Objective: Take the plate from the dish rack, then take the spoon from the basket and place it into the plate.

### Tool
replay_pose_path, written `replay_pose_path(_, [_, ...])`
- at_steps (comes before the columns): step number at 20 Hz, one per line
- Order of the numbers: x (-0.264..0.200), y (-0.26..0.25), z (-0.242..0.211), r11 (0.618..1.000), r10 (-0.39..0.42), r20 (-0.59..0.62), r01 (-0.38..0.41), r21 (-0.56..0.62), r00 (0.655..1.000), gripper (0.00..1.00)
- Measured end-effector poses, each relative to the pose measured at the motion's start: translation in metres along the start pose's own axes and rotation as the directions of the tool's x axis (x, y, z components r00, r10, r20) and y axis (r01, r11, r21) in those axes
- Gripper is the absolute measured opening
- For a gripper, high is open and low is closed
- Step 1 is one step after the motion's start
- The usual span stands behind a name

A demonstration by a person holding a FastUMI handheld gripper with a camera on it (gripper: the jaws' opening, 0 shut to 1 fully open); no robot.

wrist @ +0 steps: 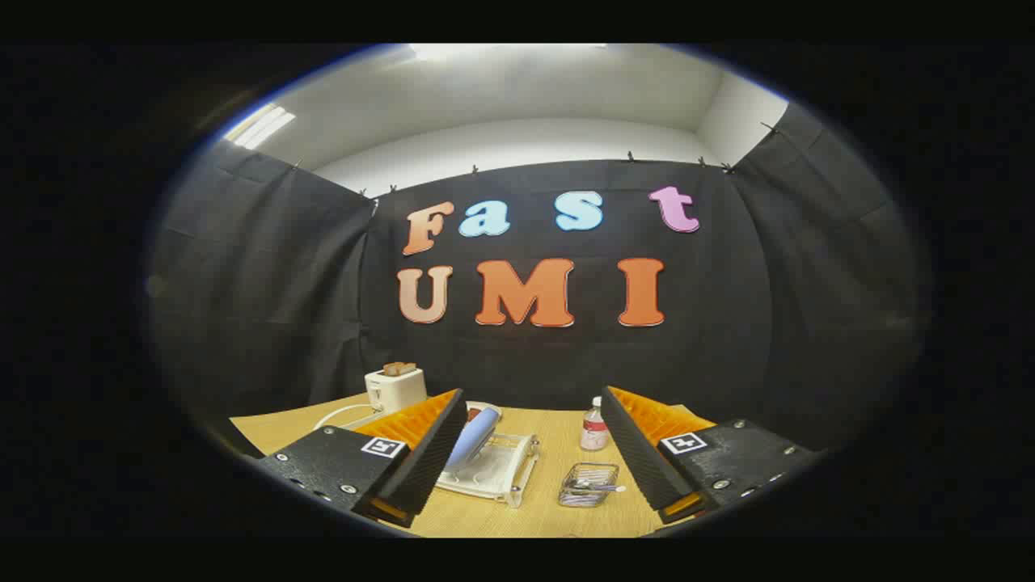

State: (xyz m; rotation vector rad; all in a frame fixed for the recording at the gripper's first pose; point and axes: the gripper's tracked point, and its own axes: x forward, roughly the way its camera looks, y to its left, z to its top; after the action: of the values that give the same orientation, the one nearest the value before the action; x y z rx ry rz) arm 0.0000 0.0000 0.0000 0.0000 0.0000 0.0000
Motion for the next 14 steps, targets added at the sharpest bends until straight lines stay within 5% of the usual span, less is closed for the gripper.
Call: replay_pose_path(14, [0.006, 0.004, -0.014, 0.999, 0.035, -0.067, -0.033, 0.04, 0.997, 0.99])
